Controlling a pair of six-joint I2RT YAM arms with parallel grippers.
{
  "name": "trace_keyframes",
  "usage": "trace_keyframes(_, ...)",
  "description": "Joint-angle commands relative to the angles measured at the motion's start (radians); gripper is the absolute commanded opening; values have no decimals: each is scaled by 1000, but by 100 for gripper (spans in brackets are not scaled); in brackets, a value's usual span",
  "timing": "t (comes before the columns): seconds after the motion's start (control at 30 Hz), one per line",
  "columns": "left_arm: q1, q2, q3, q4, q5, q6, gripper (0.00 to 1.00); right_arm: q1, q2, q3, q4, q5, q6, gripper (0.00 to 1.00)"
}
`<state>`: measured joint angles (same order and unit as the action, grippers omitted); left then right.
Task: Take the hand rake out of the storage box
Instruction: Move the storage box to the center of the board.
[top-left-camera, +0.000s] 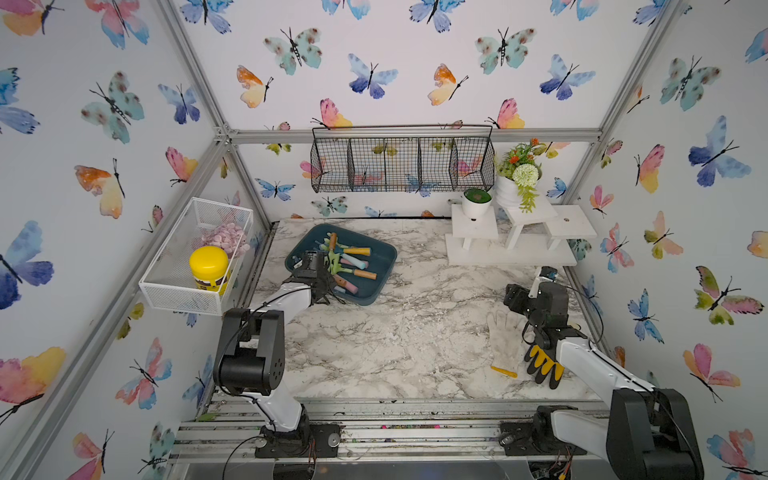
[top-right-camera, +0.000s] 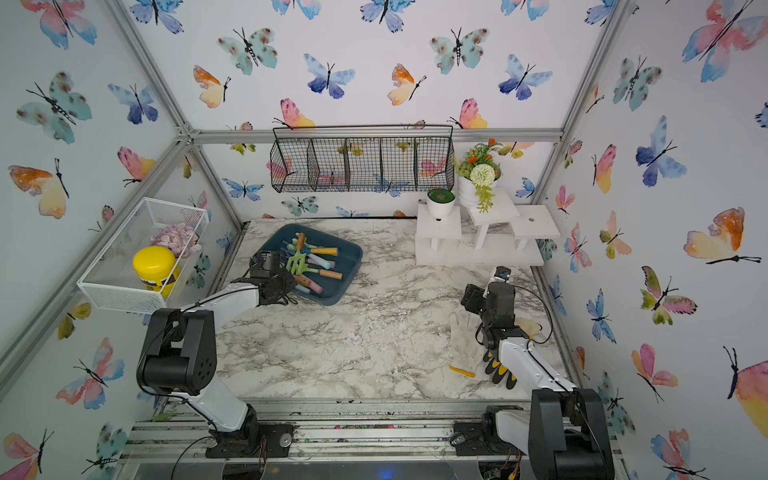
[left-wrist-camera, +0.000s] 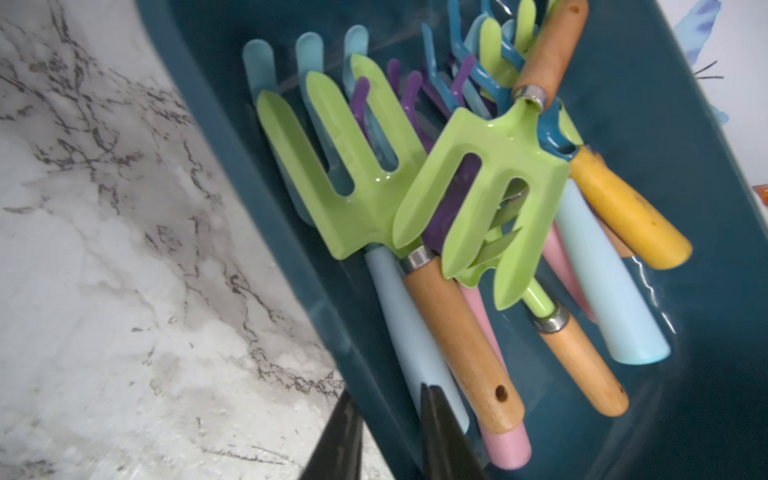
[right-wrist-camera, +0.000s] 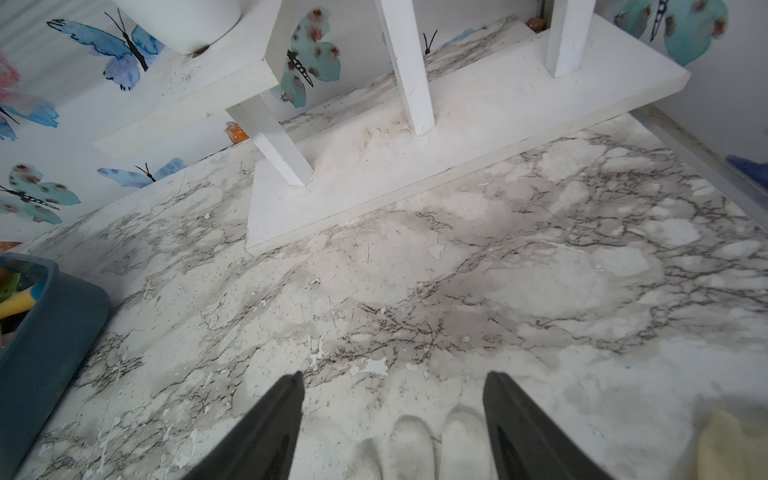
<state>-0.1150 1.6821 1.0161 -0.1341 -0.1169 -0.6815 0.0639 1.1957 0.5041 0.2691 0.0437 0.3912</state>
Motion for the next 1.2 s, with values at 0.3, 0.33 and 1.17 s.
trace_keyframes(0.3,-130,-10,14,-66,-55,99,0,-6,16,45,-16,-22,-23,70)
trace_keyframes(0.33,-144,-20,7,-68,-56,100,0,-6,15,45,-18,-26,-24,70)
trace_keyframes(1.17,-369,-81,-28,-52,101,245,0,-6,-9,71,-40,-421,-80,89)
